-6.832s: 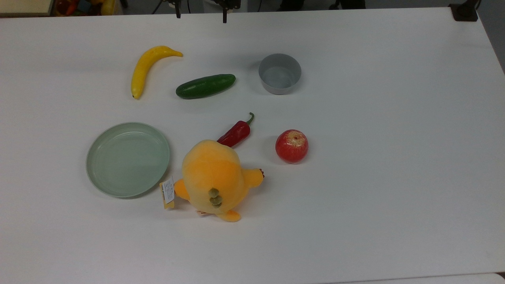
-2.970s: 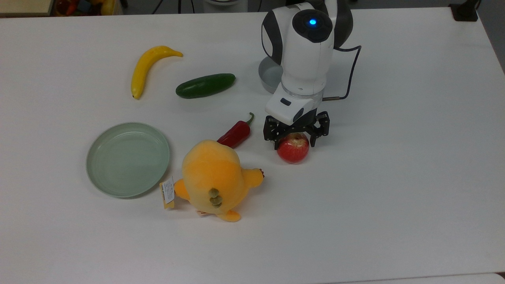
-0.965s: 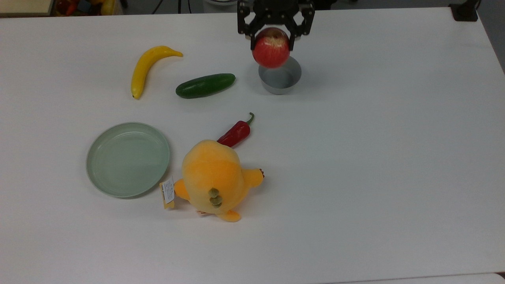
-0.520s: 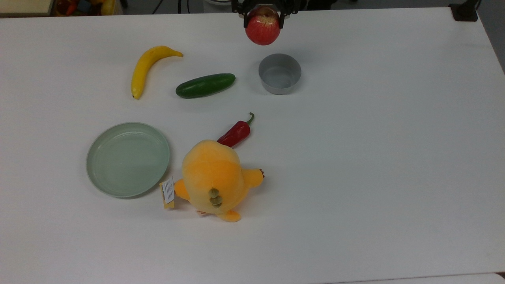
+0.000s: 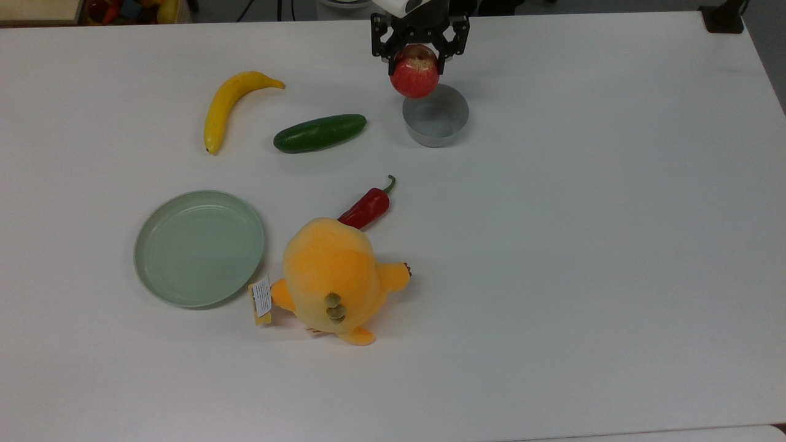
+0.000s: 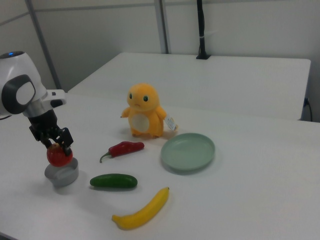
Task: Put the red apple in the bowl
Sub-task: 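Lower the held apple into the grey bowl and open the gripper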
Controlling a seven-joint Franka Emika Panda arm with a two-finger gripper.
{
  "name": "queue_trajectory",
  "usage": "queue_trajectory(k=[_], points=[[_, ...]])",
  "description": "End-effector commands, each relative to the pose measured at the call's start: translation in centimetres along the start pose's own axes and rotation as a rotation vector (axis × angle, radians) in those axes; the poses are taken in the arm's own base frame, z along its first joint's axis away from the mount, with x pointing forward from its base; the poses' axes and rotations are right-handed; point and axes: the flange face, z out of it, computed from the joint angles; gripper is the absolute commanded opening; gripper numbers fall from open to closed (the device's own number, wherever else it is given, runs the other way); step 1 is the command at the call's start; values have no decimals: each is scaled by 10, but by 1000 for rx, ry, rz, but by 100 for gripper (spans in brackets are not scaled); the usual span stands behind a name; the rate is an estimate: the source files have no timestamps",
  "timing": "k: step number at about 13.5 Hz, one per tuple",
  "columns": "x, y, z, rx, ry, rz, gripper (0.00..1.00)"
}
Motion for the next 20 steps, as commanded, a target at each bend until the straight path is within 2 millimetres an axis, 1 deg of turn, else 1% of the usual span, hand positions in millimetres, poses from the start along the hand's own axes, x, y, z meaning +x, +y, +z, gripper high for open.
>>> queue_trajectory(k=[1, 2, 4, 5, 8, 9, 10, 11, 12, 19, 20], points=[[-3, -9, 25, 3, 34, -2, 50], [0, -16, 36, 8, 43, -11, 50], [5, -23, 48, 14, 56, -20, 51], [4, -33, 55, 16, 49, -36, 53], [3, -38, 60, 18, 39, -37, 54], [4, -39, 60, 17, 40, -32, 59], [6, -39, 60, 18, 42, -29, 72], [8, -39, 59, 18, 43, -29, 93], [8, -39, 57, 19, 46, -26, 100], [11, -40, 48, 20, 52, -26, 100], [16, -38, 40, 20, 57, -21, 100]])
